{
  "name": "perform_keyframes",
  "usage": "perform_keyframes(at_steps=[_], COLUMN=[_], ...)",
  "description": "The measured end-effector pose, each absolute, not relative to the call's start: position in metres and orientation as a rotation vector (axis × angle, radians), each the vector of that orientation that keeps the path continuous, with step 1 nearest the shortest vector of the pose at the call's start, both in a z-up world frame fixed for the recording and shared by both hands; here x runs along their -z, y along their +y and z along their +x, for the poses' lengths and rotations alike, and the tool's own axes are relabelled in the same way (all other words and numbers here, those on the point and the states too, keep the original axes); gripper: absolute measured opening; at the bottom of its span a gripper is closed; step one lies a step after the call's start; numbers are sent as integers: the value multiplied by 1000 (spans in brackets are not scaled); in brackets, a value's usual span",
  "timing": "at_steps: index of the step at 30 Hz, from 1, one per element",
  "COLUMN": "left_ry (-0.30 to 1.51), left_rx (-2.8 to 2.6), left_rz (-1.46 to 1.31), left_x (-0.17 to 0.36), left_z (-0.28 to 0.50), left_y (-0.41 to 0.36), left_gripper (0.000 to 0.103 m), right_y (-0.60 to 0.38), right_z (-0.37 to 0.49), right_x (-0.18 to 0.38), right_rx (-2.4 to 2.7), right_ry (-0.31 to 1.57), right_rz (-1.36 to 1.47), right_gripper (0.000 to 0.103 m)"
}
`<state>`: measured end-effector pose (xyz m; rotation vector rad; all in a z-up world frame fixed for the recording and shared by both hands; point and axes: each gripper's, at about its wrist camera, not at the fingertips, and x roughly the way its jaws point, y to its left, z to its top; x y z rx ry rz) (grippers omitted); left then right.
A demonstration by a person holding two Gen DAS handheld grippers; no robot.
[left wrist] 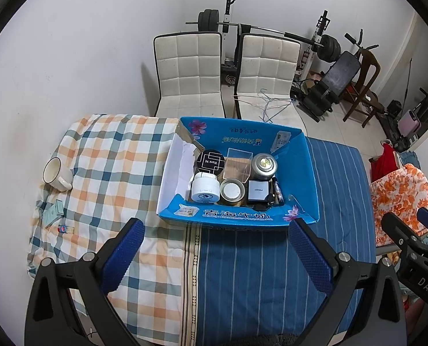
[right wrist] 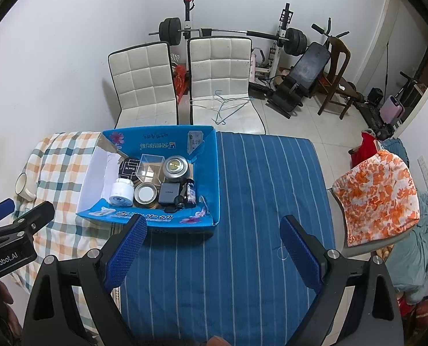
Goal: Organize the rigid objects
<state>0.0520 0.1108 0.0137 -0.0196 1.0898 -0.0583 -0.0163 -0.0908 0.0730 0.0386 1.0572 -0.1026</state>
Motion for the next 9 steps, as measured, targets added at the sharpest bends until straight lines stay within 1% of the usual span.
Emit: perform_keyframes(at_steps=[9], left_ry=[1089], left_rx=[60], left_rz=[-13], left_x=[-14], left_z=[54], left_y=[111], left_gripper=[103], right_y=[-93], right_z=[-9], right_x=[-77], right_rx=[105], right_ry=[1056], right_rz=[47], right_gripper=[96])
